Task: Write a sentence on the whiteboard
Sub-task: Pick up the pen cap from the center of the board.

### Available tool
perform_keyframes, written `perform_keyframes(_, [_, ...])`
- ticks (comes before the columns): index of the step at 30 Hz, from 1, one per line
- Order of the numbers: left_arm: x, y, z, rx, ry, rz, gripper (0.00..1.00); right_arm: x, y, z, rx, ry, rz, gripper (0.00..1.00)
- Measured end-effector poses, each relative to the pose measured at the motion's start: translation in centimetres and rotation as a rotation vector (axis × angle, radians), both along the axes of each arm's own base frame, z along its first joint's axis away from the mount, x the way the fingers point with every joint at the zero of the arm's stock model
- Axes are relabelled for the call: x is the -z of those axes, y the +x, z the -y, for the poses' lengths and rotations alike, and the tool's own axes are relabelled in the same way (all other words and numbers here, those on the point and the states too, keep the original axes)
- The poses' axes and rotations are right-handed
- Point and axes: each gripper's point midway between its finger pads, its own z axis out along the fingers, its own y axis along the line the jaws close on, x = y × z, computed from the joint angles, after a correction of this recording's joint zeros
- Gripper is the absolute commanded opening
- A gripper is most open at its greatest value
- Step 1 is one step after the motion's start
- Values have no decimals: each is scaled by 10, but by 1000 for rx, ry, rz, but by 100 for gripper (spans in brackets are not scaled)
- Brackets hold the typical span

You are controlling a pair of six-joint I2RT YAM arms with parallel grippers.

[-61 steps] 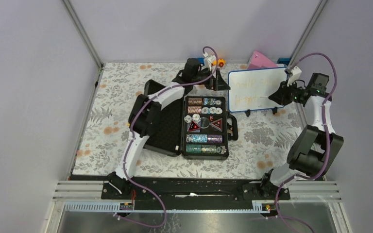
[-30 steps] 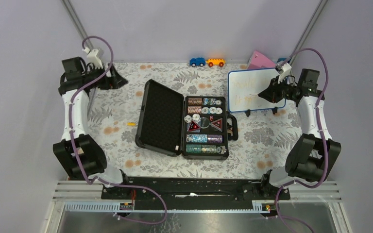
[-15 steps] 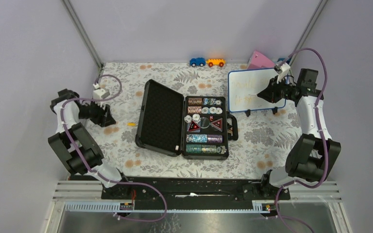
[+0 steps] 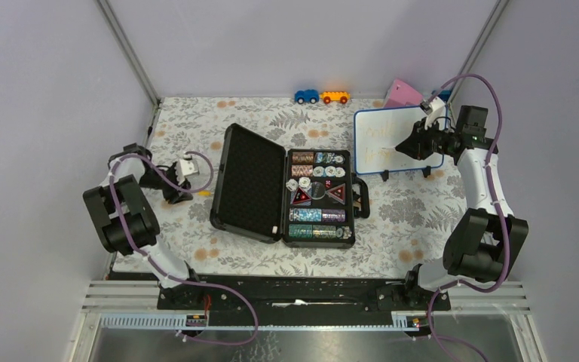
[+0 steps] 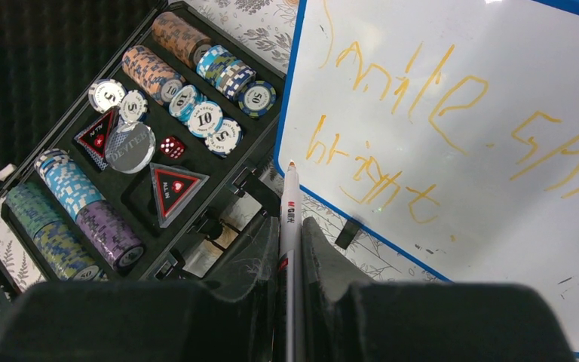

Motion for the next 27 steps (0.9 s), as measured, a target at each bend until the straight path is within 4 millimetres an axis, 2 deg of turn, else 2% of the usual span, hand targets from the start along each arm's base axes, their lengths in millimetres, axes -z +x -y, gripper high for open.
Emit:
perform_keyframes(7, [31, 4, 19, 178, 82, 35, 48, 2, 1, 1, 10, -15, -5, 0])
perform_keyframes(11, [44, 8, 20, 215, 94, 34, 46, 2, 1, 1, 11, -18, -6, 0])
perform_keyframes(17, [47, 13, 19, 229, 96, 45, 45, 3, 1, 2, 17, -24, -7, 0])
perform_keyframes(24, [47, 19, 19, 246, 90, 38, 32, 4, 2, 4, 23, -31, -9, 0])
perform_keyframes(27, [48, 23, 20, 242, 85, 34, 17, 4, 2, 2, 20, -31, -10, 0])
